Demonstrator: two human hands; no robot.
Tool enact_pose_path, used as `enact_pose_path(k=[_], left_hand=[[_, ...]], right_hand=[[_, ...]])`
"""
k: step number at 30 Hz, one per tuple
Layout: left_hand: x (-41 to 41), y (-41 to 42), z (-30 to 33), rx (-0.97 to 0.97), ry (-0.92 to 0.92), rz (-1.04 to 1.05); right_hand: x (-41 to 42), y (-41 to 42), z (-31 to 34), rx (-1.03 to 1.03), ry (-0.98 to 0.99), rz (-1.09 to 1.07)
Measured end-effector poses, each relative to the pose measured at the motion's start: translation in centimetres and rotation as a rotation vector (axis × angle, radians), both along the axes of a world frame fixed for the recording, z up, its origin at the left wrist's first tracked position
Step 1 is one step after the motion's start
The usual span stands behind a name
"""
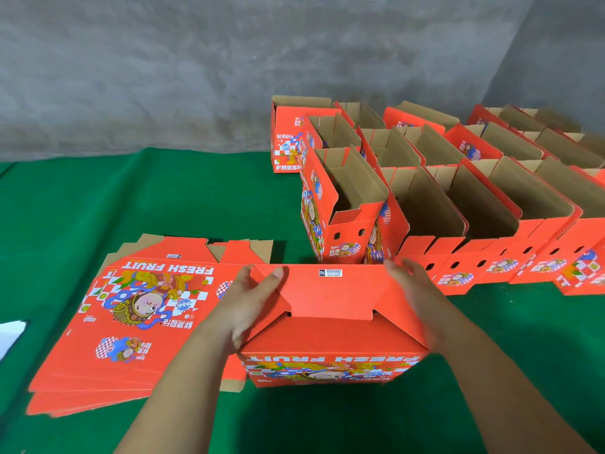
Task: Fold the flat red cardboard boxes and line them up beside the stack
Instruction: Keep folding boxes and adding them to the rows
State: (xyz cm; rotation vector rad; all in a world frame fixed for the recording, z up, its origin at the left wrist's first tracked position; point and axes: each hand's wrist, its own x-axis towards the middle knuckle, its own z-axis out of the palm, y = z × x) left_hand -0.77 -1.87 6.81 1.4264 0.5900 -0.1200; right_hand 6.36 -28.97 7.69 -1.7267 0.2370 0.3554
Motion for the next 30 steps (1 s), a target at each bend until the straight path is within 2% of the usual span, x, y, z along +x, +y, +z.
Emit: enact_pose_path(k=[2, 7, 9, 11, 13, 15, 16, 18, 19, 20, 21, 22, 23, 24, 26, 29, 30], left_hand=[[-1.3, -0.8, 0.1, 0.088, -0.091, 0.020], [-4.3, -1.3, 2.2, 0.363, -0.339, 0.094], [-5.1, -1.1, 3.9, 0.546, -0.408, 0.106], [-5.8, -1.2, 5.0, 0.720, -0.449, 0.133], [-6.6, -1.1, 5.9, 0.752, -0.491, 0.152], [-7.1, -0.3, 6.7, 0.683, -0.489, 0.167], [-6.9, 0.3, 7.5, 0.575, -0.487, 0.186], [-6.4, 2.4, 7.8, 0.118, -0.501, 0.242], [-6.5, 3.5, 7.3, -0.012, -0.514, 0.242], [-6.6, 4.4, 6.8, -0.187, -0.494, 0.298], [-6.5, 4.9, 6.5, -0.340, -0.386, 0.305], [-6.6, 4.9, 5.7, -0.358, -0.291, 0.263], [-6.9, 4.8, 4.8, -0.321, -0.243, 0.118], [-6.6, 4.7, 4.6, -0.220, -0.243, -0.037], [-6.8, 4.2, 2.7, -0.135, -0.309, -0.126], [-6.3, 4.0, 0.6, 0.000, -0.498, -0.189], [-6.0, 4.0, 0.3, 0.032, -0.515, -0.221]], right_hand=[[-0.7, -0.9, 0.1, 0.015, 0.096, 0.017], [-2.8, -2.1, 2.7, 0.201, -0.071, 0.069], [-3.6, -1.8, 3.6, 0.243, -0.139, 0.084], [-4.3, -1.2, 4.1, 0.154, -0.283, 0.035], [-4.7, -0.7, 4.3, 0.052, -0.401, -0.030], [-4.9, -0.7, 4.1, -0.004, -0.504, -0.044], [-5.0, -0.5, 4.3, -0.006, -0.557, -0.032], [-5.1, -0.5, 4.0, 0.221, -0.528, -0.055], [-5.1, -0.4, 3.6, 0.324, -0.494, -0.057], [-5.0, -0.1, 3.6, 0.317, -0.510, -0.074], [-4.7, 0.1, 3.3, 0.332, -0.520, -0.078], [-4.4, 0.2, 2.7, 0.367, -0.489, -0.065], [-4.1, 0.5, 2.9, 0.450, -0.438, -0.081], [-3.9, 0.6, 3.2, 0.530, -0.367, -0.089], [-2.1, 0.6, 3.6, 0.563, -0.246, -0.054], [-0.2, 0.1, 3.6, 0.350, -0.190, 0.206], [0.1, -0.2, 3.2, 0.283, -0.149, 0.200]])
